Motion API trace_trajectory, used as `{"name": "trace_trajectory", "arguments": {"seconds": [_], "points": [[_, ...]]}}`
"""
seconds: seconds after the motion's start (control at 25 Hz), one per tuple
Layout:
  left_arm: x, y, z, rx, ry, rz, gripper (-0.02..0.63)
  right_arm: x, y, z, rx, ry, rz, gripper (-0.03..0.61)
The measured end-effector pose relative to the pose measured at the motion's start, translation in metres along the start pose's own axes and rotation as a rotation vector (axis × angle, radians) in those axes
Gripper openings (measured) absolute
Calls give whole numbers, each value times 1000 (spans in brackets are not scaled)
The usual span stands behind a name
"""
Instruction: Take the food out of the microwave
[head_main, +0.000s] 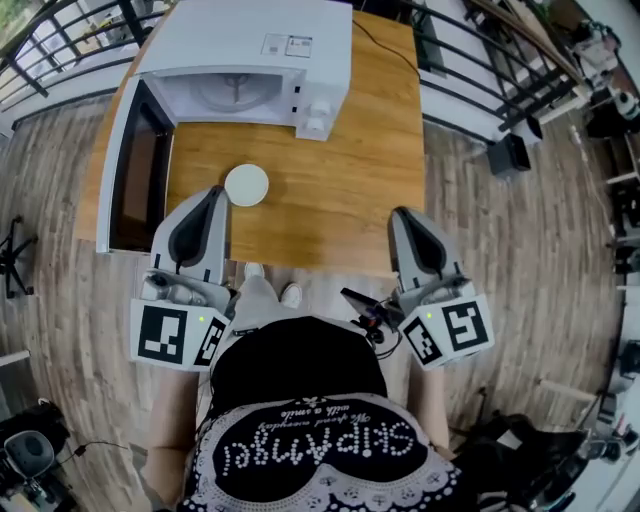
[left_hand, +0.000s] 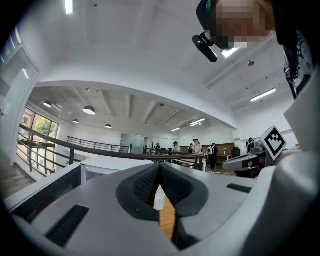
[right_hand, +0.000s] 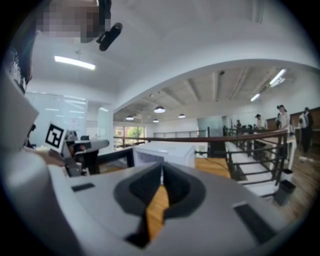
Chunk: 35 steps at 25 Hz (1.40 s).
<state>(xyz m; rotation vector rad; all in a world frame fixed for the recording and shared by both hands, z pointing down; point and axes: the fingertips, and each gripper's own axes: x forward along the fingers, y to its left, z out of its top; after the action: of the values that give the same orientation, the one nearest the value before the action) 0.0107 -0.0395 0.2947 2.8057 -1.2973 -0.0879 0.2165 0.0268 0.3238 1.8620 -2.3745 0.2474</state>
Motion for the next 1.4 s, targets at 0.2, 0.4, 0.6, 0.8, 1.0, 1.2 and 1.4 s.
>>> {"name": "trace_trajectory", "arguments": {"seconds": [0.2,0.4,0.6,0.8,1.0,1.2,1.4], "points": [[-13,-8,-2,-22,8,9,31,-17,7,-10,-3,10,2,37],[-23,-10,-13,-28,23,35,31,-30,10,-28,-5,57,-11,37],[-31,-11,-24,-19,39,41,31,-34,12,-40,14,75,-27,37],[-35,-13,-29,18,49,41,31,-35,9,-48,22,88,-52,37],[-40,-11,-36,-7,71,50,31,-37,9,-52,34,98,-63,37],[-40,-10,-37,26,84,46,31,-37,8,-56,37,111,-68,37],[-40,-8,-38,6,82,57,31,-35,10,-55,36,109,-67,37]]}}
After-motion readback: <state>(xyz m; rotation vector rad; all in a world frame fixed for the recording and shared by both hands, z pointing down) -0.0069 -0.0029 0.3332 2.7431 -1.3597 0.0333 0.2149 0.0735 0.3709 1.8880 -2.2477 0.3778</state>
